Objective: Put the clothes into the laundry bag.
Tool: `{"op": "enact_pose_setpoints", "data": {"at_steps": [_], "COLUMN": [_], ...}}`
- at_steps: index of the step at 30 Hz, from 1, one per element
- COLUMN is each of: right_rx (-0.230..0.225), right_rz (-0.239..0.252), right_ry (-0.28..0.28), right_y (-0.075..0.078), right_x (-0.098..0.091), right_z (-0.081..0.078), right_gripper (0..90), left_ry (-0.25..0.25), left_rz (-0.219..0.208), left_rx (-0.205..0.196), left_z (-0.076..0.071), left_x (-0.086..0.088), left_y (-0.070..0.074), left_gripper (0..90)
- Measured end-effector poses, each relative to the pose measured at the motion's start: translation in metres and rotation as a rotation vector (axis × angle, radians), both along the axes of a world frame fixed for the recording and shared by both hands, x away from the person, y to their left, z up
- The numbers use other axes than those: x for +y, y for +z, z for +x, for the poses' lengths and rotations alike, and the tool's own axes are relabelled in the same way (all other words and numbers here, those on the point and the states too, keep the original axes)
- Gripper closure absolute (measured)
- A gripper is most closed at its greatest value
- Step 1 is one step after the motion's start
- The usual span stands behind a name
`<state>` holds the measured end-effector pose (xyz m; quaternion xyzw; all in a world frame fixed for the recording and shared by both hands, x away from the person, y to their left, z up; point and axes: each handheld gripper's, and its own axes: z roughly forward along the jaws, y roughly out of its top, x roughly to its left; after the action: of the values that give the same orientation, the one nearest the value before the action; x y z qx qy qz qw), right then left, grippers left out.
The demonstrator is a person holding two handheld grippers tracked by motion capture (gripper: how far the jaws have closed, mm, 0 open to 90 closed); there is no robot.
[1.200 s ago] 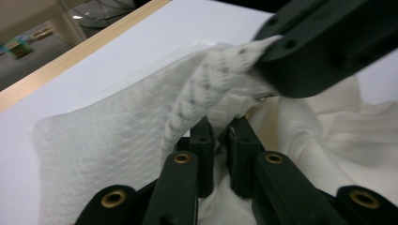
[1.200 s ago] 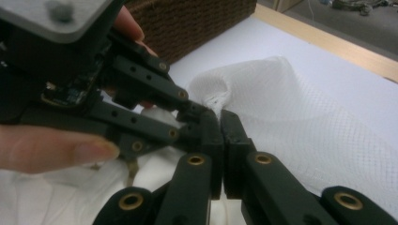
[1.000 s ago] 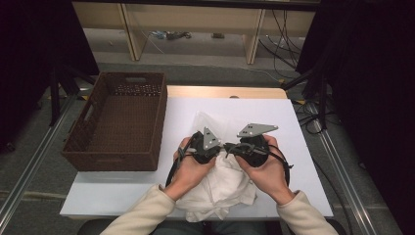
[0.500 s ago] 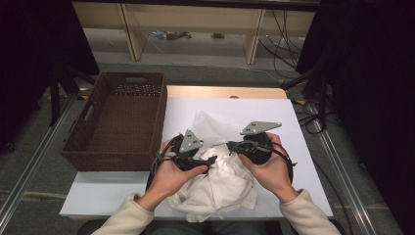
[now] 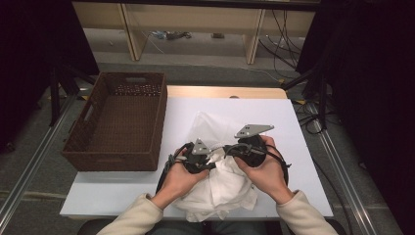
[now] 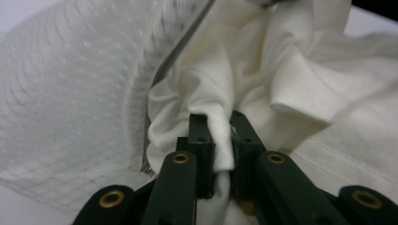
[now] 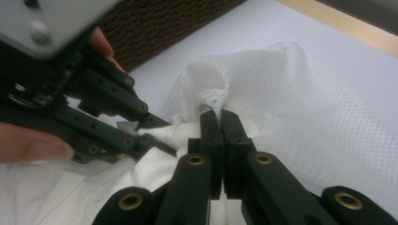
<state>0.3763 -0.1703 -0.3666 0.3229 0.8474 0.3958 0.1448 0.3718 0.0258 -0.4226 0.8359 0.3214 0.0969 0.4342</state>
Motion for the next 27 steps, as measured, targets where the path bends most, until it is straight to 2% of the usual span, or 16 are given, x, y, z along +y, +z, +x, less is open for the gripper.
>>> {"op": "enact_pose_setpoints", "data": {"at_steps": [2, 4, 6, 8, 9, 10, 13, 14, 15, 18, 19, 20, 22, 25, 26, 27], "right_rx": [0.027, -0.002, 0.001, -0.014, -0.006, -0.017, 0.006, 0.024, 0.034, 0.045, 0.023, 0.044, 0.029, 0.03, 0.006, 0.008], "right_rz": [-0.001, 0.009, 0.032, 0.044, 0.053, 0.047, 0.047, 0.043, 0.04, 0.035, 0.034, 0.037, 0.034, 0.038, 0.035, 0.028], "right_ry": [-0.004, 0.012, 0.004, 0.011, 0.009, 0.01, 0.012, 0.015, 0.003, 0.007, 0.011, -0.013, -0.013, -0.035, -0.02, -0.026], "right_y": [0.003, 0.007, 0.013, 0.016, 0.017, 0.018, 0.015, 0.014, 0.012, 0.008, 0.008, 0.009, 0.01, 0.012, 0.012, 0.013], "right_x": [-0.001, -0.002, -0.001, -0.002, -0.002, -0.003, -0.002, -0.002, -0.001, -0.001, -0.002, -0.003, -0.007, -0.011, -0.013, -0.014], "right_z": [-0.002, -0.003, -0.008, -0.01, -0.011, -0.011, -0.01, -0.01, -0.01, -0.007, -0.004, -0.006, -0.004, -0.002, 0.0, 0.0], "right_gripper": [90.0, 90.0, 90.0, 90.0, 90.0, 90.0, 90.0, 90.0, 90.0, 90.0, 90.0, 90.0, 90.0, 90.0, 90.0, 90.0], "left_ry": [-0.005, -0.011, -0.012, -0.011, -0.015, 0.0, 0.065, 0.054, 0.058, 0.05, 0.043, 0.034, 0.028, 0.029, 0.024, 0.016], "left_rz": [-0.05, -0.08, -0.099, -0.093, -0.06, -0.058, -0.017, 0.014, 0.014, 0.009, 0.007, 0.014, -0.016, -0.017, -0.018, -0.001], "left_rx": [-0.023, -0.053, -0.077, -0.099, -0.11, -0.116, -0.151, -0.134, -0.126, -0.158, -0.156, -0.149, -0.15, -0.158, -0.131, -0.128], "left_z": [-0.004, -0.008, -0.013, -0.014, -0.012, -0.009, 0.006, 0.011, 0.014, 0.009, 0.007, 0.002, -0.007, -0.018, -0.021, -0.02], "left_x": [0.0, -0.003, -0.01, -0.016, -0.018, -0.02, -0.025, -0.023, -0.022, -0.022, -0.02, -0.018, -0.014, -0.003, 0.0, 0.003], "left_y": [0.011, 0.02, 0.025, 0.026, 0.025, 0.022, 0.006, 0.002, -0.002, 0.003, 0.007, 0.013, 0.023, 0.033, 0.032, 0.03], "left_gripper": [82.2, 82.4, 82.5, 82.2, 82.1, 82.0, 81.3, 81.0, 79.8, 64.3, 57.4, 50.8, 38.1, 30.5, 29.5, 29.5]}}
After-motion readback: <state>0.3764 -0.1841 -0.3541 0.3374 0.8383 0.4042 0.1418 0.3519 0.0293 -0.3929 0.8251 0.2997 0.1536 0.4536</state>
